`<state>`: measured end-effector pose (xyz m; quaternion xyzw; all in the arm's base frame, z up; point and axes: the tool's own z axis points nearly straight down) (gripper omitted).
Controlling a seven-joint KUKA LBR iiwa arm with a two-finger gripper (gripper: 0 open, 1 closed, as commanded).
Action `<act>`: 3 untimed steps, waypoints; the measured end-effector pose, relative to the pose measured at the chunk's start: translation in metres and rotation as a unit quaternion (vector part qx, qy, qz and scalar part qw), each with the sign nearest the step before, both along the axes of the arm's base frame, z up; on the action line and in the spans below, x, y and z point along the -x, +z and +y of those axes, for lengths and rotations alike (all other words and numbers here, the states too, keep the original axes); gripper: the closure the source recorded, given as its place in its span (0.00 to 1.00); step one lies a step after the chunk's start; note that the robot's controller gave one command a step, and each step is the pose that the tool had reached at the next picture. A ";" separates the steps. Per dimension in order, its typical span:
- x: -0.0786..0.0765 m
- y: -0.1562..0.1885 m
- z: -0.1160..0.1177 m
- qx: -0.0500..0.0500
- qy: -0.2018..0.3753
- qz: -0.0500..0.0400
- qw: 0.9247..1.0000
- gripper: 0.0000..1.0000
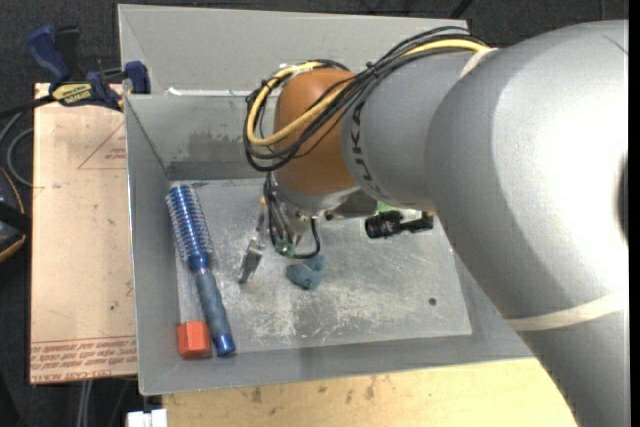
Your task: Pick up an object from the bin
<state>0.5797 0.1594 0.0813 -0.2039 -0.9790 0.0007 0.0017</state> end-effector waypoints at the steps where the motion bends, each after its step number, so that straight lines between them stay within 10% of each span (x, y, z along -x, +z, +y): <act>1: 0.100 0.056 0.079 -0.001 -0.127 -0.001 0.992 0.00; 2: 0.093 0.013 0.068 -0.002 -0.176 -0.004 0.984 0.00; 3: 0.094 0.010 0.067 0.000 -0.177 -0.001 0.984 1.00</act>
Offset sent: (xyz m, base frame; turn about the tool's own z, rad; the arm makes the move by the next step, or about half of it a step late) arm -0.0971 0.0744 0.0552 0.2632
